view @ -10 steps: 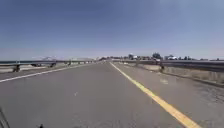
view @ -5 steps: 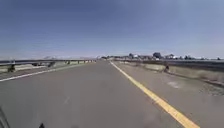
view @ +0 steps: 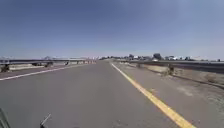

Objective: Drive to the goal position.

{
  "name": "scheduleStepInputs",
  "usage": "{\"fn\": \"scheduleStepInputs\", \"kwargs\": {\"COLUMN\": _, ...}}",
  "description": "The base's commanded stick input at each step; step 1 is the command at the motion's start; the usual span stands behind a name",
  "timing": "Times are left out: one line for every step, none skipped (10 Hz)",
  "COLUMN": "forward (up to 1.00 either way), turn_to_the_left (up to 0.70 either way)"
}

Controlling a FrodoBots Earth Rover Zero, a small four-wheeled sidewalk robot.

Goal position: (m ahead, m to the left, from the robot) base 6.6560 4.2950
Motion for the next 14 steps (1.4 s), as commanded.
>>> {"fn": "scheduleStepInputs", "kwargs": {"forward": 0.85, "turn_to_the_left": 0.0}}
{"fn": "scheduleStepInputs", "kwargs": {"forward": 0.85, "turn_to_the_left": 0.0}}
{"fn": "scheduleStepInputs", "kwargs": {"forward": 0.85, "turn_to_the_left": 0.0}}
{"fn": "scheduleStepInputs", "kwargs": {"forward": 0.85, "turn_to_the_left": 0.0}}
{"fn": "scheduleStepInputs", "kwargs": {"forward": 0.85, "turn_to_the_left": 0.0}}
{"fn": "scheduleStepInputs", "kwargs": {"forward": 0.85, "turn_to_the_left": 0.0}}
{"fn": "scheduleStepInputs", "kwargs": {"forward": 0.85, "turn_to_the_left": 0.0}}
{"fn": "scheduleStepInputs", "kwargs": {"forward": 0.85, "turn_to_the_left": 0.0}}
{"fn": "scheduleStepInputs", "kwargs": {"forward": 0.85, "turn_to_the_left": 0.0}}
{"fn": "scheduleStepInputs", "kwargs": {"forward": 0.85, "turn_to_the_left": 0.0}}
{"fn": "scheduleStepInputs", "kwargs": {"forward": 0.85, "turn_to_the_left": 0.0}}
{"fn": "scheduleStepInputs", "kwargs": {"forward": 0.85, "turn_to_the_left": 0.0}}
{"fn": "scheduleStepInputs", "kwargs": {"forward": 0.85, "turn_to_the_left": 0.0}}
{"fn": "scheduleStepInputs", "kwargs": {"forward": 0.85, "turn_to_the_left": 0.0}}
